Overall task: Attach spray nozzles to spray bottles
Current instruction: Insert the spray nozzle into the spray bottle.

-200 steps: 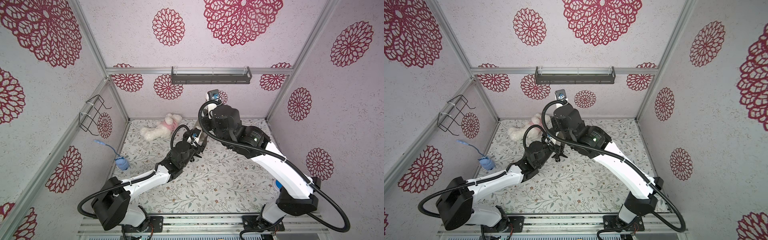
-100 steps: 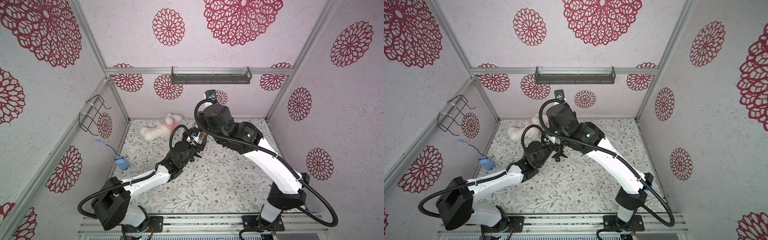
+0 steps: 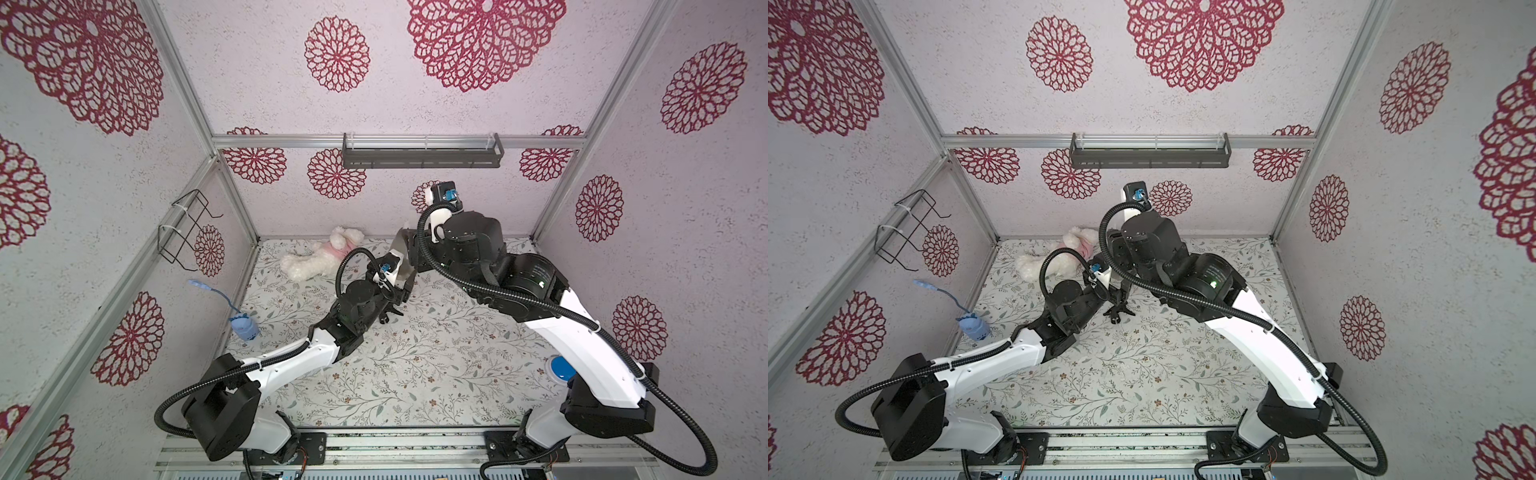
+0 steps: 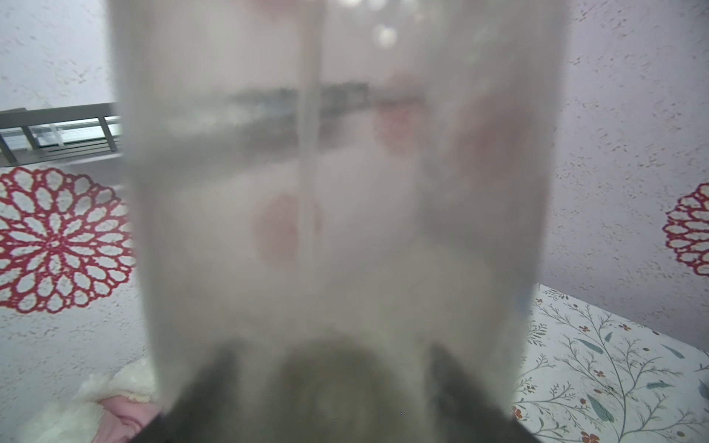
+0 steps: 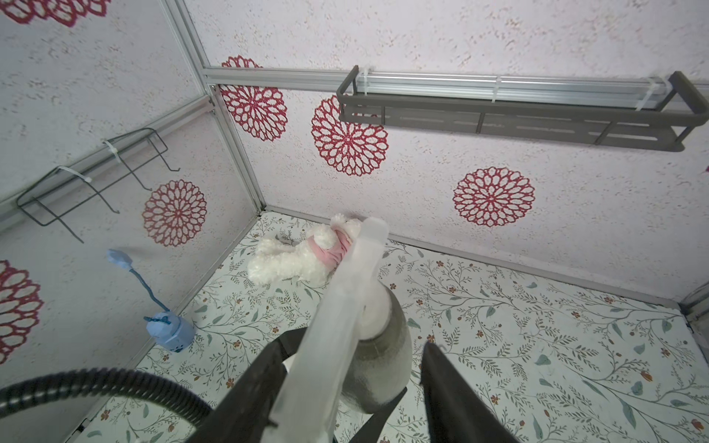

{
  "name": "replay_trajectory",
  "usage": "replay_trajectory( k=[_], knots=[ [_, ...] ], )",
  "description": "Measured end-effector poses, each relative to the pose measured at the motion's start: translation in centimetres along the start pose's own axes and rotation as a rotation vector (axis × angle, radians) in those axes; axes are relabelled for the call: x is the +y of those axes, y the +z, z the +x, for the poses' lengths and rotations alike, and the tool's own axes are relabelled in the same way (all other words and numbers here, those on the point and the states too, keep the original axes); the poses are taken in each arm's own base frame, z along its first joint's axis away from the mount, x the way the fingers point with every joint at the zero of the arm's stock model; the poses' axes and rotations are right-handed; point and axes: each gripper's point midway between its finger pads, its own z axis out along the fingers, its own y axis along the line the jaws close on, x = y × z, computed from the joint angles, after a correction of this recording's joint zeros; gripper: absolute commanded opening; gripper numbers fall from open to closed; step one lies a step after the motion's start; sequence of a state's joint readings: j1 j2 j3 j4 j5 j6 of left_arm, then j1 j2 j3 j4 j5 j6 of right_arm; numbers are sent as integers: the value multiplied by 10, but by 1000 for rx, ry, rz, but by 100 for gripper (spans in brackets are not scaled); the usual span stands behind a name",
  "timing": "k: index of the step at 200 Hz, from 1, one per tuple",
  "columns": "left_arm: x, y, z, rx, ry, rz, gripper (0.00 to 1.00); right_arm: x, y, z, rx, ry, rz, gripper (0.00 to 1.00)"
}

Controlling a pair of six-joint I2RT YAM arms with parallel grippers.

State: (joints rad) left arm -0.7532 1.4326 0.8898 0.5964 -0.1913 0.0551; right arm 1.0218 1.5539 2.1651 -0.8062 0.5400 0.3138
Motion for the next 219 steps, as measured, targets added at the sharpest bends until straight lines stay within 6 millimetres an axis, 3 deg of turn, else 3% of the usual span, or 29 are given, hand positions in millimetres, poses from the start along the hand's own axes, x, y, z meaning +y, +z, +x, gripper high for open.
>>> replay_trajectory(
  k=[47,64,82,98,110,125,149,175,219],
  knots=[
    [0,2,4,22,-10,37,55,-7,-21,-11,-50,-5,-34,61],
    [2,2,9,42,-16,54,55,-17,-32,-8,-64,-25,-28,54],
    [5,1,11,57,-27,79,55,-35,-42,-2,-75,-40,-23,44],
    [4,-2,8,57,-40,116,55,-63,-45,5,-80,-31,-13,38],
    [0,-4,5,57,-46,152,55,-83,-43,11,-78,-21,-7,38],
    [-5,-6,0,54,-57,193,55,-93,-36,22,-64,-26,-39,42],
    [-14,-8,-3,52,-69,253,55,-78,-19,38,-25,-78,-165,51],
    [-25,-11,0,75,-83,318,55,-61,-4,50,12,-133,-295,54],
    [-38,-14,-6,82,-105,400,55,-39,-7,49,12,-200,-447,53]
  ],
)
